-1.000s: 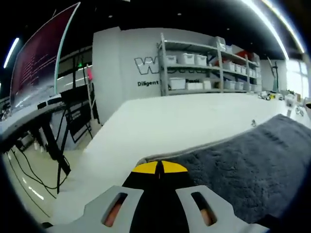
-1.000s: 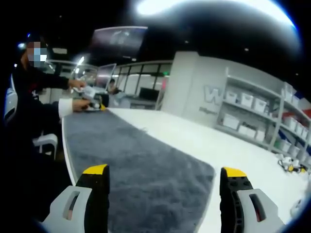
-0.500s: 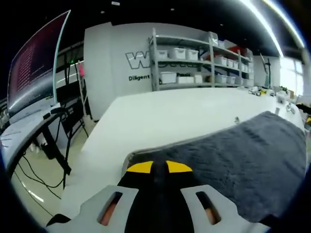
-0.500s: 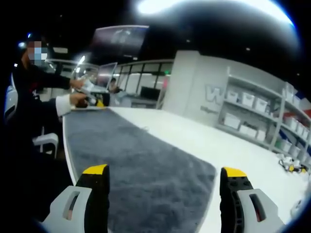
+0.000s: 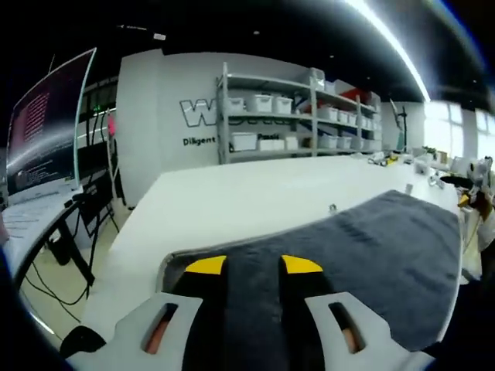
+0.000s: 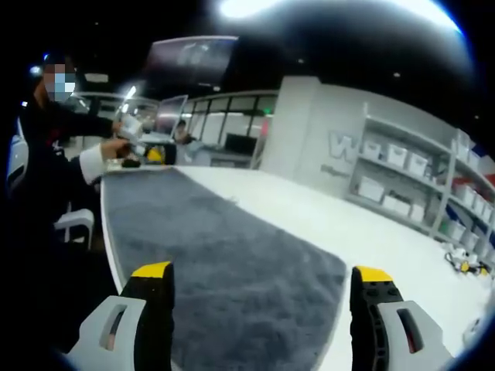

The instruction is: Open the folded towel by lifting each exposed corner and separating the folded layers until the towel lies flat within the target outline without major curled edges

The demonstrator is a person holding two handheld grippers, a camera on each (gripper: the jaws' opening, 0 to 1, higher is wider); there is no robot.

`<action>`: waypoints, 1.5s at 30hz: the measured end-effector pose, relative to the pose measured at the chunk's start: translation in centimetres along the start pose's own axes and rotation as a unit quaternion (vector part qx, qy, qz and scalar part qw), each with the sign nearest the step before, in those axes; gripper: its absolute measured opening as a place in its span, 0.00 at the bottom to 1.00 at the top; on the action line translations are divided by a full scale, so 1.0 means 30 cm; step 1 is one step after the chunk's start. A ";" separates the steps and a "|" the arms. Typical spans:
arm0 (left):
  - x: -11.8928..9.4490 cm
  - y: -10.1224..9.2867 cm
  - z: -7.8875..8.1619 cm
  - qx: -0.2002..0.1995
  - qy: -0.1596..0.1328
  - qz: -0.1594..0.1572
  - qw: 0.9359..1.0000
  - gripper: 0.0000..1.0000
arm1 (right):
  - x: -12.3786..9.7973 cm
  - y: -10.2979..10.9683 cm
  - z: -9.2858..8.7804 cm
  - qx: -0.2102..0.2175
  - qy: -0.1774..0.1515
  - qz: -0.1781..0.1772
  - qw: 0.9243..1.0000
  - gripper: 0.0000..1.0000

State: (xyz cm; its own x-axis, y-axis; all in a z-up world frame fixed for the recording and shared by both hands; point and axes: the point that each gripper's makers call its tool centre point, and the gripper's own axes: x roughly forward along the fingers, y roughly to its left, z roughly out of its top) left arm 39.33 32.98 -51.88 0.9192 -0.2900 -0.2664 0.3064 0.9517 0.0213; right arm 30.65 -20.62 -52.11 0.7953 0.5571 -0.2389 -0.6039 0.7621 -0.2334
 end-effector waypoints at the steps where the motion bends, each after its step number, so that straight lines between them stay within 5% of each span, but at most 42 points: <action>1: -0.005 -0.014 0.002 0.000 -0.002 -0.005 1.000 0.28 | 0.001 0.001 0.002 0.000 -0.001 0.000 1.000 0.96; 5: -0.021 -0.049 0.008 0.000 -0.010 -0.017 1.000 0.33 | 0.002 -0.001 0.005 0.002 -0.004 -0.002 1.000 0.96; 8: -0.043 -0.077 0.031 0.039 -0.027 -0.020 0.999 0.37 | 0.002 -0.001 0.001 0.003 -0.001 -0.001 1.000 0.96; 15: -0.091 -0.154 0.057 0.028 -0.046 -0.042 0.998 0.46 | 0.002 -0.003 0.006 0.004 -0.001 -0.005 1.000 0.96; 31: -0.138 -0.300 0.048 0.011 -0.033 -0.086 0.996 0.72 | -0.001 0.001 0.023 -0.003 -0.002 -0.007 1.000 0.96; 45: -0.142 -0.391 0.042 0.029 -0.015 -0.108 0.994 0.82 | 0.016 0.019 0.028 -0.006 0.003 -0.001 1.000 0.98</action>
State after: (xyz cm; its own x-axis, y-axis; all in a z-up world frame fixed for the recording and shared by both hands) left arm 32.13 22.92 -49.77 0.8371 -0.4905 -0.2422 0.5103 0.8597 0.0225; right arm 30.72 -19.63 -51.57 0.7968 0.5529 -0.2437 -0.6022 0.7597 -0.2454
